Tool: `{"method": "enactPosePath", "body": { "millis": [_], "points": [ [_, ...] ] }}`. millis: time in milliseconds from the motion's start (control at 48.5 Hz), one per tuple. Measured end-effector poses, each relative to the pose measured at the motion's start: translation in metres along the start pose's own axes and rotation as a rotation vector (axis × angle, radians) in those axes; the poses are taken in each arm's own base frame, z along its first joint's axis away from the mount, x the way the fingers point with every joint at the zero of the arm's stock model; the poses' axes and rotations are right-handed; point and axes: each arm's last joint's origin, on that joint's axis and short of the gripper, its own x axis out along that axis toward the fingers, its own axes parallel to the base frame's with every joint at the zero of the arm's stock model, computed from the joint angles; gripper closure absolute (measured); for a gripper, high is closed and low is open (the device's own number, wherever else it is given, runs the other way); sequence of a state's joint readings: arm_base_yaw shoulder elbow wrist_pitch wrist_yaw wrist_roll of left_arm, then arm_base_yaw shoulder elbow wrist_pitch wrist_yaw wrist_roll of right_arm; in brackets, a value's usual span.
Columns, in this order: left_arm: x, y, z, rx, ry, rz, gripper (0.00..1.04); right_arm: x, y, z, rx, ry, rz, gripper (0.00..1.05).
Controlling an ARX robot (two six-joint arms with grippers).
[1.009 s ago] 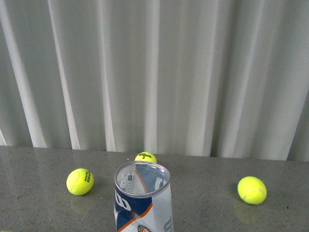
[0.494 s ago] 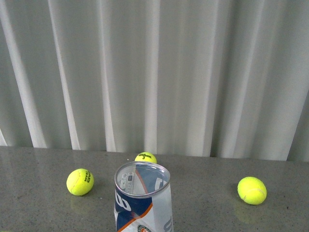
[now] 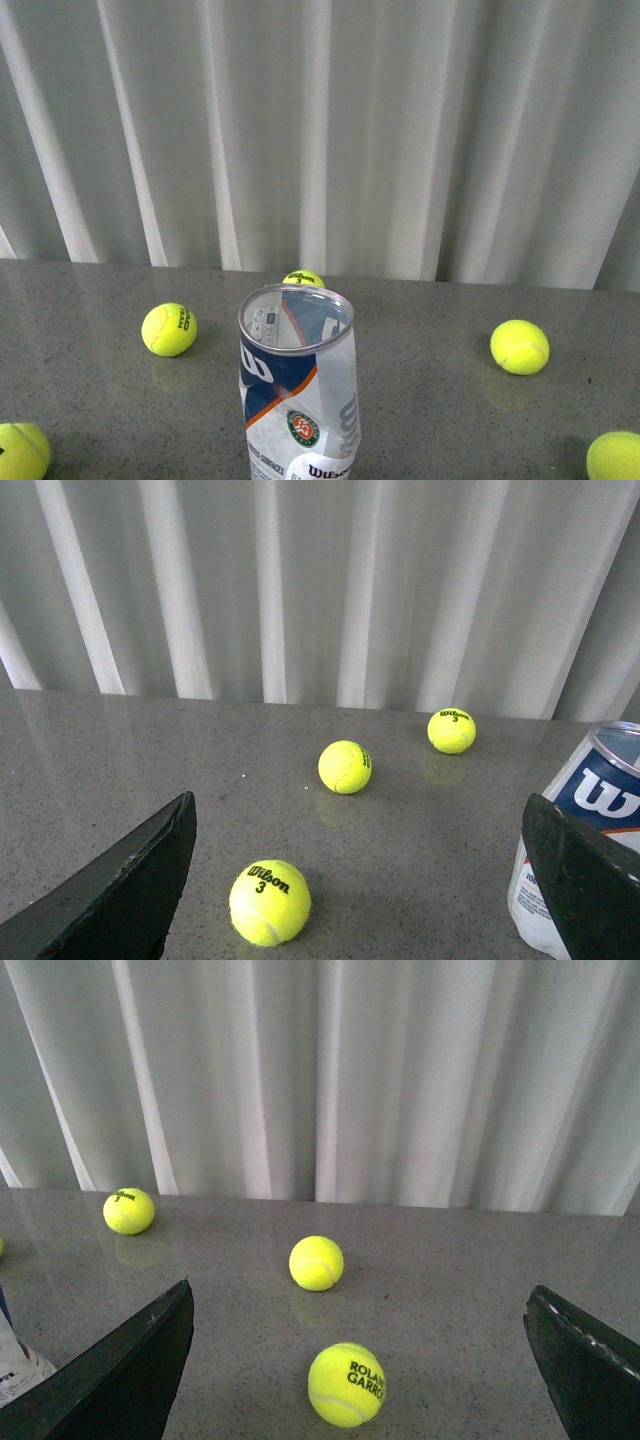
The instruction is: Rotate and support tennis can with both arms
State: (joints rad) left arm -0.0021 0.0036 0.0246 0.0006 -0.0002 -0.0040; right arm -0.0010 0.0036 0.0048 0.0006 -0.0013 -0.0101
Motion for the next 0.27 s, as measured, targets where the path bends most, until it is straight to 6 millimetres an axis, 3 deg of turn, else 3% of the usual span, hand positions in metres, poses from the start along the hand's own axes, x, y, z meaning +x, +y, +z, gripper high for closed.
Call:
{"method": "enactPosePath", "body": {
  "millis": [268],
  "points": [
    [0.0, 0.0, 0.0, 0.0, 0.0, 0.0, 0.07, 0.0, 0.0, 0.0, 0.0, 0.0, 0.0, 0.07]
  ]
}}
